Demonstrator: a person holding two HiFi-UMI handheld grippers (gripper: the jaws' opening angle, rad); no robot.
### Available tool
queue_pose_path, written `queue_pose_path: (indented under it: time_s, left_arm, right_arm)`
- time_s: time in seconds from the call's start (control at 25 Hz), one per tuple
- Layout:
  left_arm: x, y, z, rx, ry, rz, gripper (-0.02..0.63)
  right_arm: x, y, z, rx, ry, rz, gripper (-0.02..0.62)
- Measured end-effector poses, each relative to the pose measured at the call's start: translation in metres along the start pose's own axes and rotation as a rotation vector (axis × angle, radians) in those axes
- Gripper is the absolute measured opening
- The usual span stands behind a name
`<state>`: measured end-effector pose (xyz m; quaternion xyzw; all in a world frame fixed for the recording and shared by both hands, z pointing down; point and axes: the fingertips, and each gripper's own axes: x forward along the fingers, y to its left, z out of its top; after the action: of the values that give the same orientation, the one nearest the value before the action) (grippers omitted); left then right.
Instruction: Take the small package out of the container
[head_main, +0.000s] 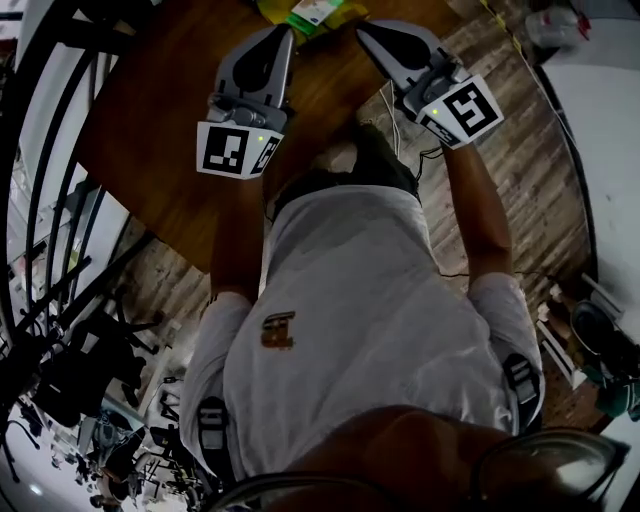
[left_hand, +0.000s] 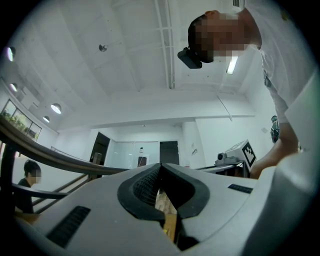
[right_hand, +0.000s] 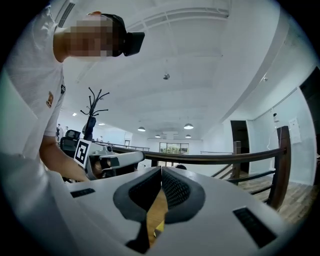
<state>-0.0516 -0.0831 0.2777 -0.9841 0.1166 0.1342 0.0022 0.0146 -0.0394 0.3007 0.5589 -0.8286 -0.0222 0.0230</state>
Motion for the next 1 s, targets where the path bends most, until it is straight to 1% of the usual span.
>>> queue_pose_path:
  time_s: [0.16, 0.6, 0.76, 1.0]
  left_arm:
    - [0.016, 0.012, -0.003, 0.017, 0.005, 0.045, 0.018]
    - [0.089, 0.051, -0.028, 0.072, 0.034, 0.221, 0.018]
    - [0.115, 0.057, -0.044, 0.091, 0.051, 0.287, 0.018]
    - [0.136, 0.074, -0.064, 0.111, 0.080, 0.382, 0.018]
  right_arm:
    - [0.016, -0.024, -0.001, -0.009, 0.000, 0.058, 0.032]
    - [0.052, -0.111, -0.011, -0.053, 0.011, 0.263, 0.032]
    - [0.061, -0.139, -0.014, -0.063, -0.036, 0.350, 0.032]
    - [0.080, -0.166, -0.036, -0.076, 0.005, 0.485, 0.034]
